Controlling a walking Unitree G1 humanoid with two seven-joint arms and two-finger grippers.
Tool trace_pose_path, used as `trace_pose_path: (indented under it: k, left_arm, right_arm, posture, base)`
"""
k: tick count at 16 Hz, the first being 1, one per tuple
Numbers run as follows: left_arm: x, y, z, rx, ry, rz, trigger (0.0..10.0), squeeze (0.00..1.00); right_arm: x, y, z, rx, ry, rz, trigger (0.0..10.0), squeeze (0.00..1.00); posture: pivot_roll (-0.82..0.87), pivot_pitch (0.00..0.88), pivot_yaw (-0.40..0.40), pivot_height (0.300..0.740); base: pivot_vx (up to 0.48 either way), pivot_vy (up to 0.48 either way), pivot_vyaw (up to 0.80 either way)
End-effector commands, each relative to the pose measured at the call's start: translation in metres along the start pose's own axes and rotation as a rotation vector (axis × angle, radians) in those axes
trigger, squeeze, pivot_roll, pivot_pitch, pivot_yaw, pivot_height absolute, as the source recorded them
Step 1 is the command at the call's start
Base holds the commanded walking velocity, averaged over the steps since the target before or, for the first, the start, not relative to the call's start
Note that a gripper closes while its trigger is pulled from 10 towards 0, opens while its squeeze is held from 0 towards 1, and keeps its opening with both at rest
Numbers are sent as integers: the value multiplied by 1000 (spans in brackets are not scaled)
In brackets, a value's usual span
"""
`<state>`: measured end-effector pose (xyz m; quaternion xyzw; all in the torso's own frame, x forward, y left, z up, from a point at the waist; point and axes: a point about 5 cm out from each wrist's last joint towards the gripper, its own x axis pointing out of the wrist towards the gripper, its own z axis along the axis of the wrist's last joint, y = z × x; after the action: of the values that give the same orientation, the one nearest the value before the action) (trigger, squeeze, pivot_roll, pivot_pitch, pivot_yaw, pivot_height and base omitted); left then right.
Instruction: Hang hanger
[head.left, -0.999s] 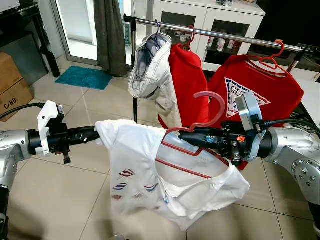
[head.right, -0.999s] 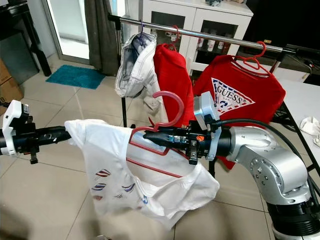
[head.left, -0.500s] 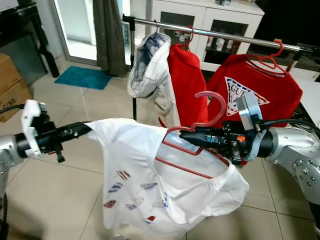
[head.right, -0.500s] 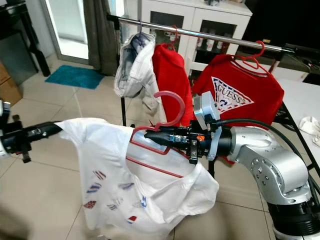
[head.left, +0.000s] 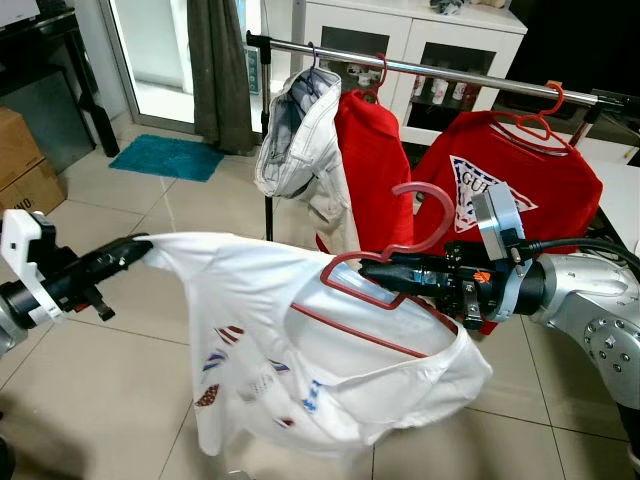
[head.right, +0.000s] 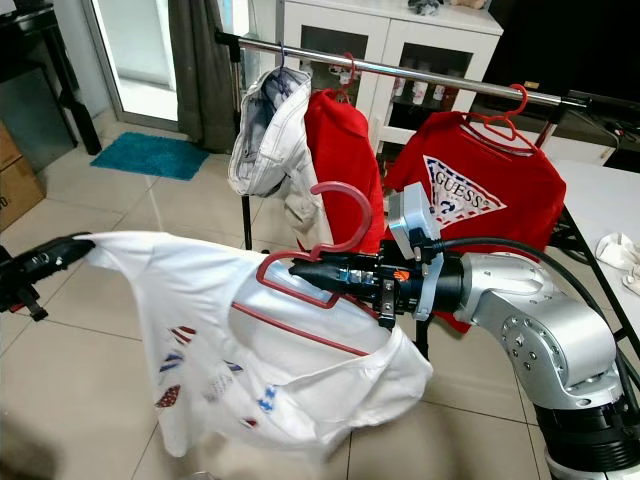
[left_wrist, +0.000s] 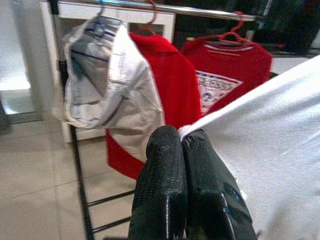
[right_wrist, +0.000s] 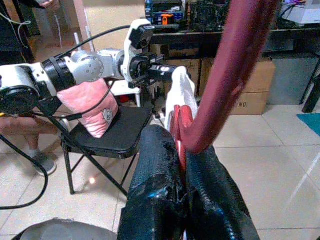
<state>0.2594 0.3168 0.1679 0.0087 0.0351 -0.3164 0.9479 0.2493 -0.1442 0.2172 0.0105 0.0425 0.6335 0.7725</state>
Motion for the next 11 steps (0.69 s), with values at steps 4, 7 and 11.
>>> trace_pose_path:
  k: [4, 7, 11]
  left_arm:
    - [-2, 12, -4, 23, 23, 151, 0, 0]
    - [-3, 25, -4, 62, 40, 283, 0, 0]
    - [-3, 28, -6, 72, 60, 329, 0, 0]
  right_arm:
    - [-2, -1, 3, -22, -3, -6, 10000, 0]
    - [-2, -1, 3, -22, -1, -3, 10000, 0]
    - [-1, -1, 2, -22, -1, 1, 10000, 0]
  posture:
    - [-113, 0, -37, 740]
    - [-111, 0, -39, 740]
    - [-107, 0, -41, 740]
  base:
    - [0, 0, 0]
    - [0, 0, 0]
    - [0, 0, 0]
